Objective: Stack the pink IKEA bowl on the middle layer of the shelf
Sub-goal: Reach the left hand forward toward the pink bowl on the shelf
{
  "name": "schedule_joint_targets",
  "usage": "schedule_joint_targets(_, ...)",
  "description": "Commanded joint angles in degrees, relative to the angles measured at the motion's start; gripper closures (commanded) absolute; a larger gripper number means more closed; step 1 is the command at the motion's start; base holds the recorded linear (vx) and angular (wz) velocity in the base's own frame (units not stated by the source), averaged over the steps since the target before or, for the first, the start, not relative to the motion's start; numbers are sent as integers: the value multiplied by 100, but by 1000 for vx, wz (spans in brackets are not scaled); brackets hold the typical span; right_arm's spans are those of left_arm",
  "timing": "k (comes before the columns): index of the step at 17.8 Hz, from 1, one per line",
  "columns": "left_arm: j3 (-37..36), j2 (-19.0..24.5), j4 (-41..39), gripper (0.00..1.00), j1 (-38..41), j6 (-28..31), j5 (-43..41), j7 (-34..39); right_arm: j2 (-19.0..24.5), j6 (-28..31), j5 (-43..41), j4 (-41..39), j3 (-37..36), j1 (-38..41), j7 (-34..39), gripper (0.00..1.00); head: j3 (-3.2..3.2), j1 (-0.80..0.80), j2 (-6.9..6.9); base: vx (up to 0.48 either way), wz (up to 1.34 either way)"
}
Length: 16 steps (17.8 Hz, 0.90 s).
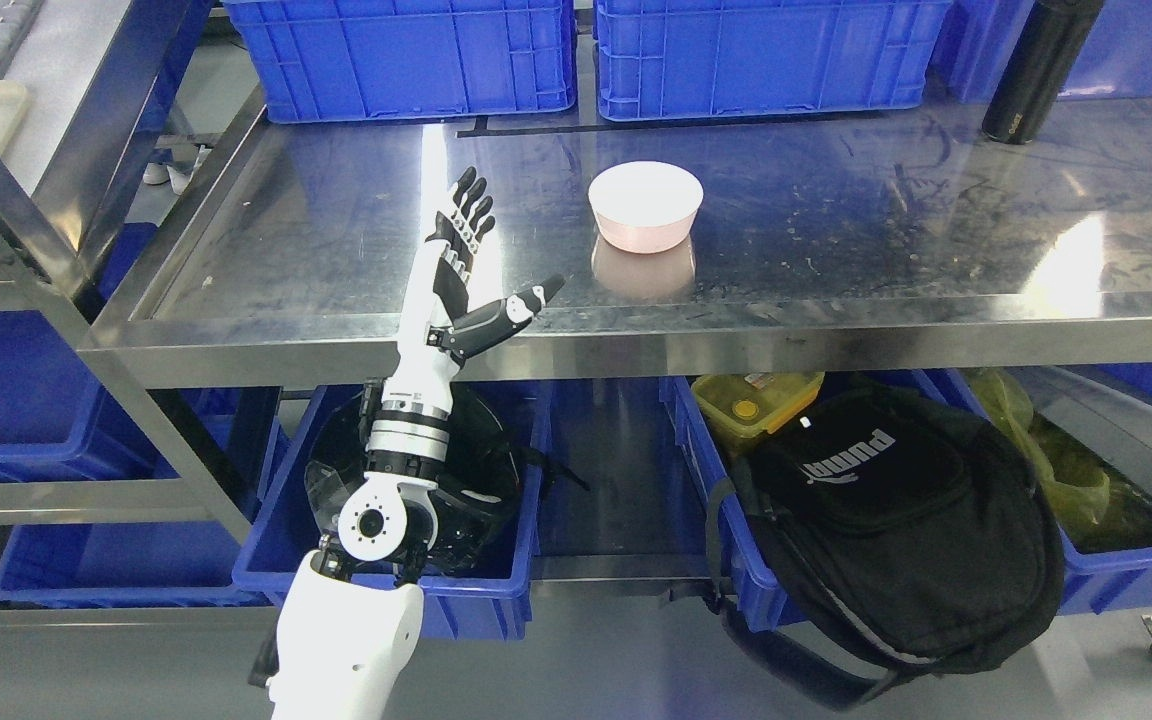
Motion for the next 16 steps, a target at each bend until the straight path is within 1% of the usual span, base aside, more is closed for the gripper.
schedule_joint_targets(1, 344, 100, -3, 0, 37, -62, -59, 12, -100, 1, 0, -100, 0, 118, -40, 0, 0, 0, 0, -8, -59)
schedule_joint_targets(3, 406, 100, -3, 0, -77, -132, -68, -14, -100, 1, 0, -100, 0, 118, -40, 0, 0, 0, 0, 0, 19)
schedule_joint_targets(4, 406, 103, -3, 0, -312, -133, -85, -58, -100, 1, 0, -100, 0, 118, -40, 0, 0, 0, 0, 0, 0)
schedule_joint_targets(6, 327, 797, 67, 0, -744, -115, -478, -172, -100, 1, 0, -100, 0, 118, -40, 0, 0, 0, 0, 0, -12)
schedule_joint_targets(7, 292, 1122, 163, 0, -1050, -80, -994, -364, -100, 1, 0, -100, 0, 118, -40, 0, 0, 0, 0, 0, 0)
schedule_joint_targets(8, 231, 1430, 199, 0, -1262, -28, -1652, -818, -100, 1, 0, -100, 0, 118, -40, 0, 0, 0, 0, 0, 0)
schedule_joint_targets(9, 213, 1650, 200, 0, -1464, 86, -2459, -1684, -100, 1, 0, -100, 0, 118, -40, 0, 0, 0, 0, 0, 0)
schedule_joint_targets(10, 204, 1653, 200, 0, -1658, 157, -2876, -2267, -100, 1, 0, -100, 0, 118, -40, 0, 0, 0, 0, 0, 0)
schedule_joint_targets(11, 169, 1644, 191, 0, -1799, 192, -3237, -2612, -100, 1, 0, -100, 0, 118, -40, 0, 0, 0, 0, 0, 0)
schedule_joint_targets(12, 90, 1635, 182, 2, -1939, 245, -3598, -2772, -100, 1, 0, -100, 0, 118, -40, 0, 0, 0, 0, 0, 0)
schedule_joint_targets(14, -146, 1644, 173, 5, -2238, 368, -3969, -2809, -100, 1, 0, -100, 0, 118, -40, 0, 0, 0, 0, 0, 0)
schedule_joint_targets(16, -594, 1679, 191, 5, -2650, 560, -4398, -2957, -100, 1, 0, -100, 0, 118, -40, 0, 0, 0, 0, 0, 0)
